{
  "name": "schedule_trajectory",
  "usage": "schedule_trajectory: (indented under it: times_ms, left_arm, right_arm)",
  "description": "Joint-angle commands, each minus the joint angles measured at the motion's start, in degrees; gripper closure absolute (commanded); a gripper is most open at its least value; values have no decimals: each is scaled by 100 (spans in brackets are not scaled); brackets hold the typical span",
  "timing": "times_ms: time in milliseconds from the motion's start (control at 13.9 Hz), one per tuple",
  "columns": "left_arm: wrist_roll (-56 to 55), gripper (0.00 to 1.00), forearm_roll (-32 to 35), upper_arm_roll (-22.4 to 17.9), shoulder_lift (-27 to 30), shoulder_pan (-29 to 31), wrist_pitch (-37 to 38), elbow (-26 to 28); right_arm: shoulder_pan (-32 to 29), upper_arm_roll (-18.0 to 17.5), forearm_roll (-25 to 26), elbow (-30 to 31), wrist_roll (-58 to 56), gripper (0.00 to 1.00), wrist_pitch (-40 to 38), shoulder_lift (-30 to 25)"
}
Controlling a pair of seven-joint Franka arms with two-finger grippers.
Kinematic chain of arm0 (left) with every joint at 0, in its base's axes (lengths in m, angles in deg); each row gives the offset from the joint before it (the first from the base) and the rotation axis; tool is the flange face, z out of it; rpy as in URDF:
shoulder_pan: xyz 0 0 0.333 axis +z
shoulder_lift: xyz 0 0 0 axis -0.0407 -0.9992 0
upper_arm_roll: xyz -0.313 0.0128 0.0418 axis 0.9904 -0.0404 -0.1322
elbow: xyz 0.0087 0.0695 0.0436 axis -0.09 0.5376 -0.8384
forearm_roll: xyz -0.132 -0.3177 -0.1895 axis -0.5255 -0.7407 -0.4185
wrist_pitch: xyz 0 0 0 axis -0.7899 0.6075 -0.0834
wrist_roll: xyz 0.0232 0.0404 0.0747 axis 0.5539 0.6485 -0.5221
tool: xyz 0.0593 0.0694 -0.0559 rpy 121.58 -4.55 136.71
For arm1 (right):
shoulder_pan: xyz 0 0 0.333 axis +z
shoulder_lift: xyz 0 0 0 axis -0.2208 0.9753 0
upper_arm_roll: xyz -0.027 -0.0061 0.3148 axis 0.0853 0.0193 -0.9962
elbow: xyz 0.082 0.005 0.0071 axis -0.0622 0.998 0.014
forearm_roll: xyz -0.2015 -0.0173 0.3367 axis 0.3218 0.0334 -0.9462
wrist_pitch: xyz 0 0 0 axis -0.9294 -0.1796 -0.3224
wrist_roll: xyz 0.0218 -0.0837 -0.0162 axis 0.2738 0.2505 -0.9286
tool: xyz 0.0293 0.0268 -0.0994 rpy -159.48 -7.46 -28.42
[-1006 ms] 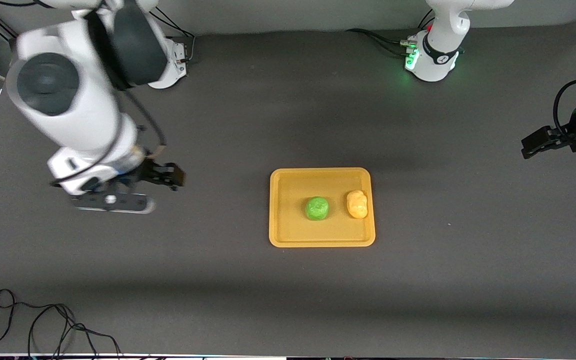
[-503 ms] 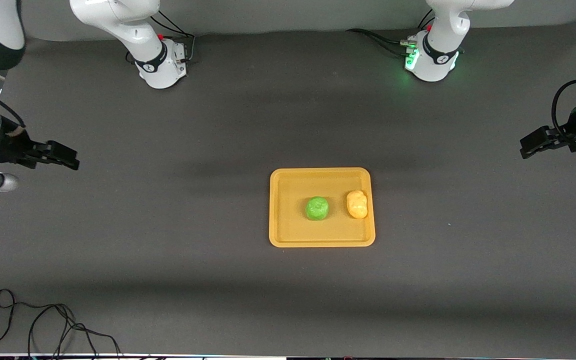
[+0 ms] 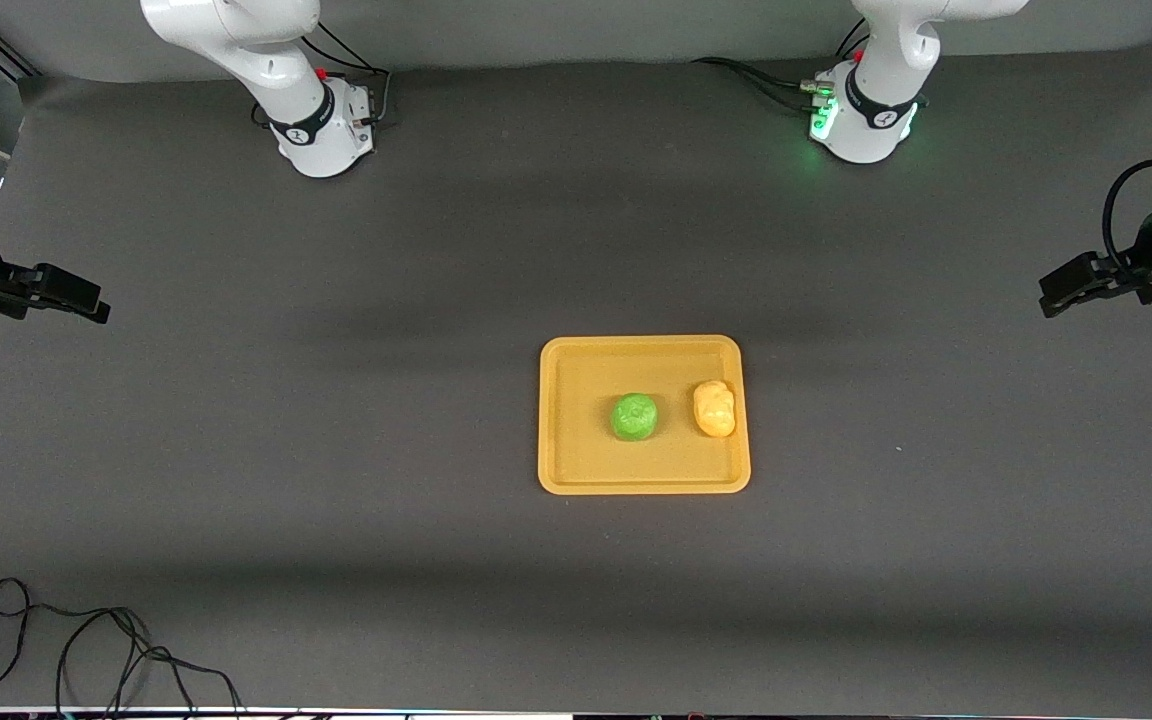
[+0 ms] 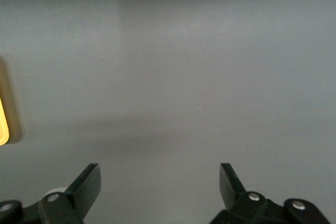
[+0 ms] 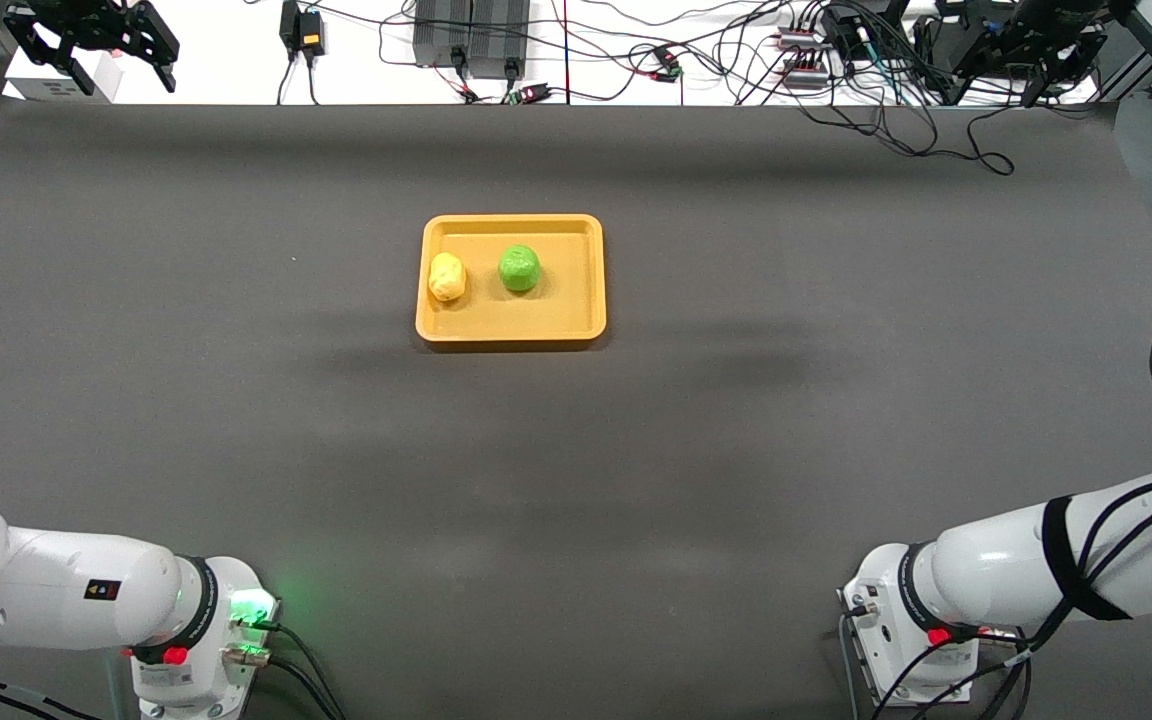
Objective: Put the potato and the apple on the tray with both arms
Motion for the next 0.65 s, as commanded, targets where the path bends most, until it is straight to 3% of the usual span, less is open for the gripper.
schedule_trajectory:
  times_ms: [0, 575]
  left_arm:
    - [73, 0, -38, -36, 141, -54, 5, 103]
    - [73, 0, -47, -36, 141, -45, -12, 103]
  right_arm:
    - [36, 53, -87, 194, -99, 0, 39, -138]
    - [54, 36, -79, 106, -55, 0, -93, -111]
